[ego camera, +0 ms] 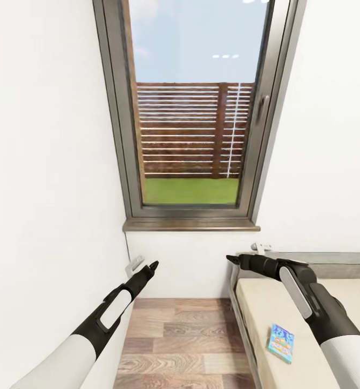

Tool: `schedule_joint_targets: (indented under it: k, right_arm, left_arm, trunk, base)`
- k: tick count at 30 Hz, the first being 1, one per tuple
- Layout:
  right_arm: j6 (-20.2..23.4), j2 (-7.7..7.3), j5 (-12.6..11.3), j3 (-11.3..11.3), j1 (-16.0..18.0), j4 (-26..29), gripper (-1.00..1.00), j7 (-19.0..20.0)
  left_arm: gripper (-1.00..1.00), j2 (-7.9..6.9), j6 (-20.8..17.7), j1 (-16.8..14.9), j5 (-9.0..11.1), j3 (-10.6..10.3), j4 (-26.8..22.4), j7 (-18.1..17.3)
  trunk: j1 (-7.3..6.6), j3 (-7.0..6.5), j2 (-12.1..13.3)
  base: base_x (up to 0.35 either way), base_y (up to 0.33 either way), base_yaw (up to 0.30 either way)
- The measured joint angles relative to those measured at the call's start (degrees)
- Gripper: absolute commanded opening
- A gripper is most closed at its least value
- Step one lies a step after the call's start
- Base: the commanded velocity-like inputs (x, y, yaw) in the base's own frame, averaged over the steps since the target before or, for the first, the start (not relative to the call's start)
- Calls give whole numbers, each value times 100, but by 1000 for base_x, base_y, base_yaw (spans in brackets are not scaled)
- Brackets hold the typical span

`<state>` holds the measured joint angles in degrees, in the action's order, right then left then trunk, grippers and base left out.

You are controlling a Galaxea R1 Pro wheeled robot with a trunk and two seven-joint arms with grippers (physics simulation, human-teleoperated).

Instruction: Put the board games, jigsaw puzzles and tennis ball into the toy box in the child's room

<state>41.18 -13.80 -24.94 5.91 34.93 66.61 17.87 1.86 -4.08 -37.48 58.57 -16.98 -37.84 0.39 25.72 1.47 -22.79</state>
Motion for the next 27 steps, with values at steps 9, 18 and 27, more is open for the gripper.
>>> schedule_joint_targets:
  k: [9, 18, 27]
  right_arm:
    - [1, 21, -3, 2, -7, 5, 100, -3]
    - [1, 28, -4, 2, -9, 6, 100, 0]
    - [1, 26, -4, 3, -10, 13, 100, 3]
  left_arm:
    - [100, 3, 1, 0, 0, 0, 0, 0]
    - [100, 5, 1, 0, 0, 0, 0, 1]
    - [100, 6, 2, 0, 0, 0, 0, 1]
  trunk:
    - [0, 0, 0]
    - [0, 0, 0]
    - [0, 0, 0]
  base:
    - [210, 0, 0]
    - [210, 0, 0]
    - [210, 0, 0]
